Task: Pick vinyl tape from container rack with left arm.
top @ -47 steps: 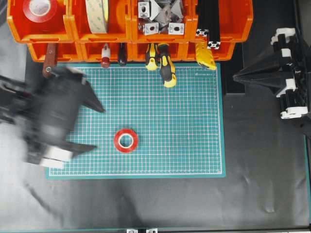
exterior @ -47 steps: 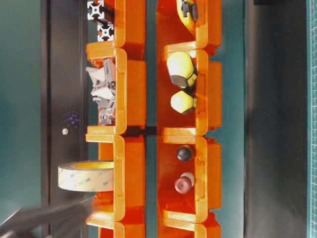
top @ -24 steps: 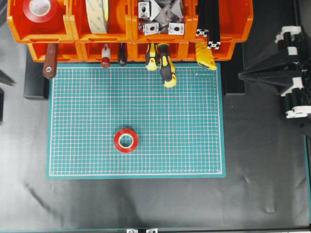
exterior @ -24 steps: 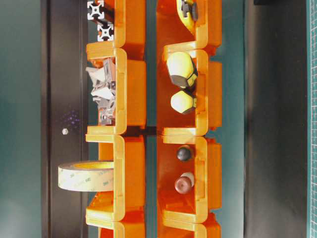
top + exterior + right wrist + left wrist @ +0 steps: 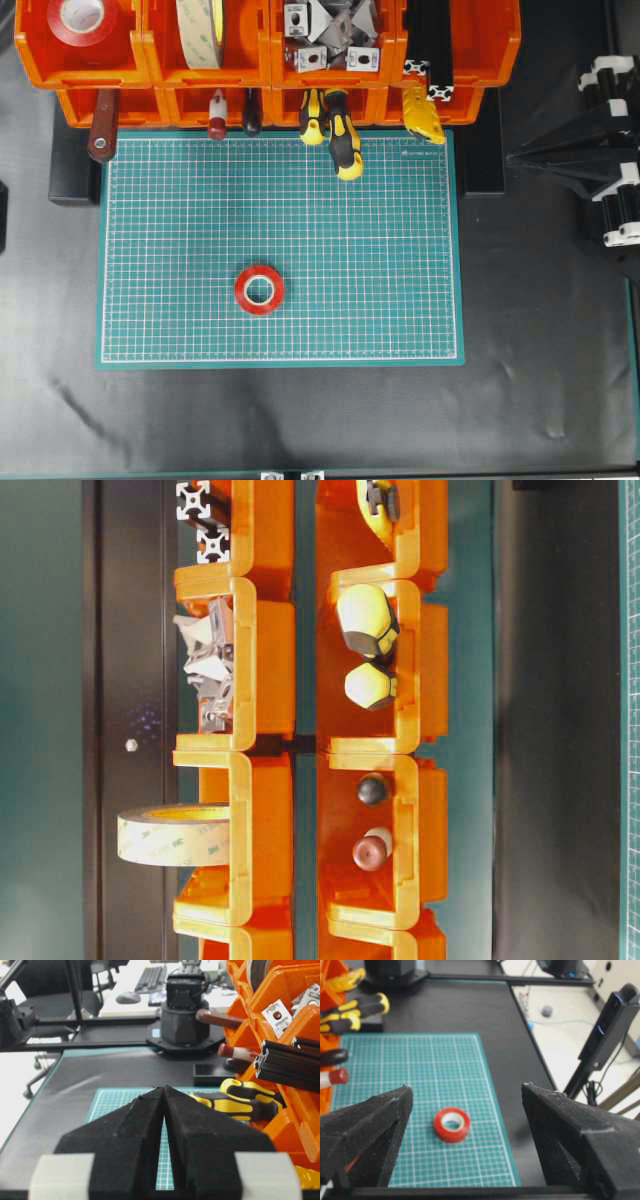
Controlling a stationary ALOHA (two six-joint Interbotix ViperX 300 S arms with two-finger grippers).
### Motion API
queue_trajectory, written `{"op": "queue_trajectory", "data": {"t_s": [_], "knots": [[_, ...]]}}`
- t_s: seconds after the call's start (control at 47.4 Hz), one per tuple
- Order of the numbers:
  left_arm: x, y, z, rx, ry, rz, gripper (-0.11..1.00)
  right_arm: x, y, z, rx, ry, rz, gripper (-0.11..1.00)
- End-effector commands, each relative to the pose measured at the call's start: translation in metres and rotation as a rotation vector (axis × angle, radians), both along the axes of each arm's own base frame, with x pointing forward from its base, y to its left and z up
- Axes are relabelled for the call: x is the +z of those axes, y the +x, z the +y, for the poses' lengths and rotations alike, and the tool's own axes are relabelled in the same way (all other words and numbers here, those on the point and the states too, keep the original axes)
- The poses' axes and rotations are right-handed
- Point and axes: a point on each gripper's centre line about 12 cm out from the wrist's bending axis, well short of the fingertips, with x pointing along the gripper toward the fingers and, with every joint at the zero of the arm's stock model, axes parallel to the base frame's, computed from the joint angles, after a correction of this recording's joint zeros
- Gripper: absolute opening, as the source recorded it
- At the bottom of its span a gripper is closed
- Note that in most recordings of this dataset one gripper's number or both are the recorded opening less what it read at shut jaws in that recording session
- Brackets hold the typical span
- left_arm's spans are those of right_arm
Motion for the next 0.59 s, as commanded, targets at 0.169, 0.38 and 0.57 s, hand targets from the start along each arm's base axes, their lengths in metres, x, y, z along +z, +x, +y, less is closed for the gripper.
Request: {"op": "queue_trajectory", "data": {"t_s": [0.169,0.38,0.57], "knots": [[-0.0025,0.0035,-0.0007,-0.001,-0.011,-0.052,0.84,0.0046,0.0018,0.0069,0.037,-0.005,-0.014,0.0],[-0.0047,0.007,-0.002,-0.006,-0.018,-0.105,0.84,0.0051,0.0014,0.0089,0.048,-0.007,-0.014,0.0],[0.002,0.0054,-0.0018,-0.007,-0.032,-0.162,0.84,0.0041,0.0017,0.0101,0.054,-0.008,-0.011,0.0]]}}
